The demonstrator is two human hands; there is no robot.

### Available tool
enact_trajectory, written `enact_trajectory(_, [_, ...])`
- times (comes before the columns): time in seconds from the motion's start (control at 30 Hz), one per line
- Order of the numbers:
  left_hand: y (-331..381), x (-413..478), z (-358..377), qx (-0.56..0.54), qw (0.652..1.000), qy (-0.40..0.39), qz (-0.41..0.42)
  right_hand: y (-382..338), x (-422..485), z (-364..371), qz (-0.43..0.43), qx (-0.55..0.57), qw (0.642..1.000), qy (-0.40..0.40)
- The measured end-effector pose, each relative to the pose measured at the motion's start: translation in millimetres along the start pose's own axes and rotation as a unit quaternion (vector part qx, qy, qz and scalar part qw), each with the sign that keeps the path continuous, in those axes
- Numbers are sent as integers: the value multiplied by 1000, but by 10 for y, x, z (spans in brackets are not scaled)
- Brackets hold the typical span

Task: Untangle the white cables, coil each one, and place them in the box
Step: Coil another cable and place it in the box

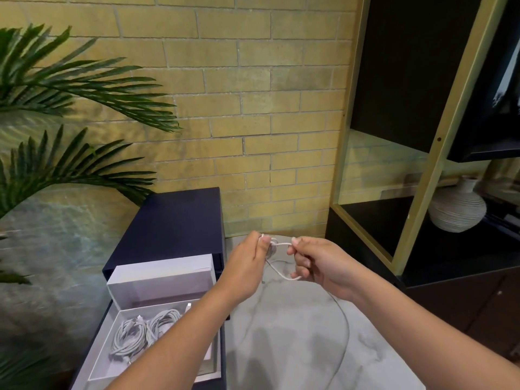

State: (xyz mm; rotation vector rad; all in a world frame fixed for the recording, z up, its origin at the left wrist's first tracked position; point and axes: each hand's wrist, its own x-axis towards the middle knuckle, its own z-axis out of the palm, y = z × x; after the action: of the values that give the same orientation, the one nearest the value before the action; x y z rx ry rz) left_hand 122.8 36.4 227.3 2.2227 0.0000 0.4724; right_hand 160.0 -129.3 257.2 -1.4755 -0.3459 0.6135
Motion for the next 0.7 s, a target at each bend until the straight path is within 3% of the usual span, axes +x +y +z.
enact_trajectory(0.27, [-143, 83, -65, 78, 997, 22, 22, 23, 11, 9, 38, -59, 997, -40])
enact_trajectory(0.4, [-63, 17, 4, -12, 1000, -9, 6, 63, 36, 102, 21, -89, 995, -36])
enact_trajectory(0.53, [-5, 31, 26, -80, 996, 11, -43, 121, 100, 195, -39, -70, 997, -1])
enact_trajectory(0.7, [-114, 37, 0, -92, 994, -2, -65, 141, 124, 151, -65, -97, 993, 16])
